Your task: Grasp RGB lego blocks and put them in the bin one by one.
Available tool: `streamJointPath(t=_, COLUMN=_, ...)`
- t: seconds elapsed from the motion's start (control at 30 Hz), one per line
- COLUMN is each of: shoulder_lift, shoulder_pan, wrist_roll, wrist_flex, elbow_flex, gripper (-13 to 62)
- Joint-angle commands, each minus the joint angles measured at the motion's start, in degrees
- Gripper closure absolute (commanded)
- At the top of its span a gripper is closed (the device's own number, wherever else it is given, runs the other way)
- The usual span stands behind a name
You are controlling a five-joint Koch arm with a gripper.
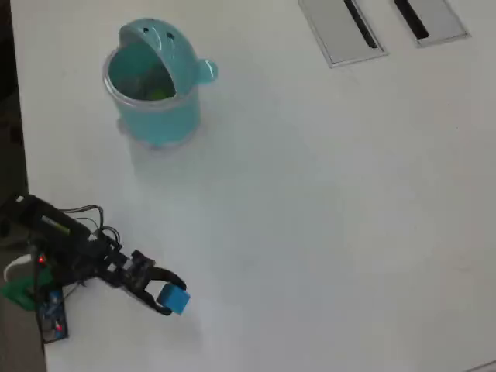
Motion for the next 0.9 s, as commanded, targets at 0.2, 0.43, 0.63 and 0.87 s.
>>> streamJointPath(t=0.2, shoulder_lift=5.62, shoulder_pan=-6.86, wrist_roll=10.46, wrist_flex=-9.4, elbow_flex=-2.02, gripper=37.7)
streamJointPath(t=0.43, shoulder_lift=10.11, shoulder_pan=-13.97, wrist_roll=7.73, wrist_flex=-22.15, elbow_flex=5.89, gripper=37.6)
streamJointPath(t=0.63, shoulder_lift=14.33, shoulder_pan=-22.85, wrist_roll=3.6, wrist_flex=-25.66, elbow_flex=7.38, gripper=37.7)
streamJointPath(t=0.87, shoulder_lift=18.11, shoulder_pan=-34.28, wrist_roll=-3.25, wrist_flex=-30.41, elbow_flex=9.84, gripper=37.7)
